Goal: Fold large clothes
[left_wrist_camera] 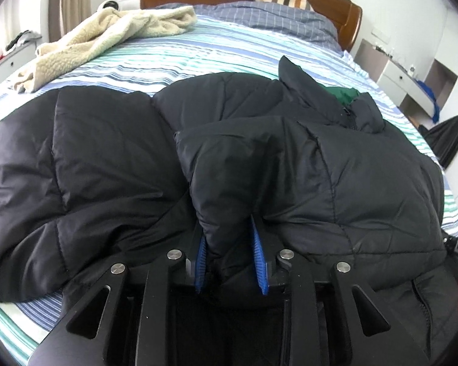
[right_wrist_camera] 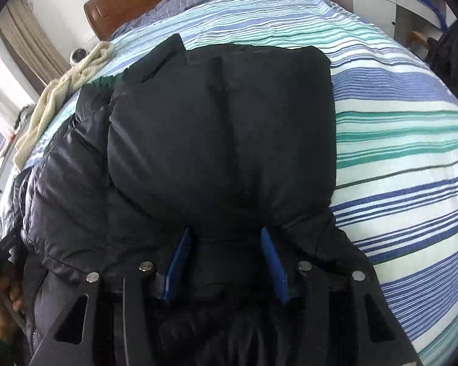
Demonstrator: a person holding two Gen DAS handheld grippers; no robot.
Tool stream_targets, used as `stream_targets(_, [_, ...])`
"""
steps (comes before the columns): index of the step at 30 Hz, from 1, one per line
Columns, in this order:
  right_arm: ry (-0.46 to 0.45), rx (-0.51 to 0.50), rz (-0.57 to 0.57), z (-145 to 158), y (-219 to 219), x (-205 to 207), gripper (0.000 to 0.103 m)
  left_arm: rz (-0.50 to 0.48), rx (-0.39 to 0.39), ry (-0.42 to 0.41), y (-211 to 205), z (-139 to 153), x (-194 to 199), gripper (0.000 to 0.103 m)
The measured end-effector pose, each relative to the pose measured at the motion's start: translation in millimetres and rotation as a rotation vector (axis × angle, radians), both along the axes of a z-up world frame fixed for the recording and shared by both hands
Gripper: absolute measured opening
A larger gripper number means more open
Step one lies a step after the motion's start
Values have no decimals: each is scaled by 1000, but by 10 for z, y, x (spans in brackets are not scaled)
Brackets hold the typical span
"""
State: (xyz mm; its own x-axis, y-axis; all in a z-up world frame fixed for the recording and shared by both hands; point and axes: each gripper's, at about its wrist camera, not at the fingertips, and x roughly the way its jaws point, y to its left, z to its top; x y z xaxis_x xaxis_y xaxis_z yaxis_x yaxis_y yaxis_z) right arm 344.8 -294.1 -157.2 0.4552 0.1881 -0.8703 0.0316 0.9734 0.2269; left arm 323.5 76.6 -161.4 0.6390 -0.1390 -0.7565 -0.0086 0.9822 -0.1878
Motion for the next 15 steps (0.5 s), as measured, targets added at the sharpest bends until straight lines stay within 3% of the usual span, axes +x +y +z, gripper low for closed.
stream_targets(3, [-10,-15,10,252,13,82,48,1,5,-4,-3,-13,2,28])
stream_targets(6, [-175,-29,-28,662,-50,281,48,0,19,-11,-26,-15,3,28])
stream_targets(8, [-197,10,-58,718,-111,497,48,0,26,-13,-43,-11,-4,28])
stream_targets(10, [-179,16,-87,628,-153,732,48,1,34,-13,-63,-8,-14,28])
stream_targets(14, [-37,24,-137,54,-228,1048,48,-3,44,-19,-87,-13,-20,28])
stream_targets(15, [-40,21,-134,-4,-216,1047,48,-3,48,-20,-96,-16,-21,28])
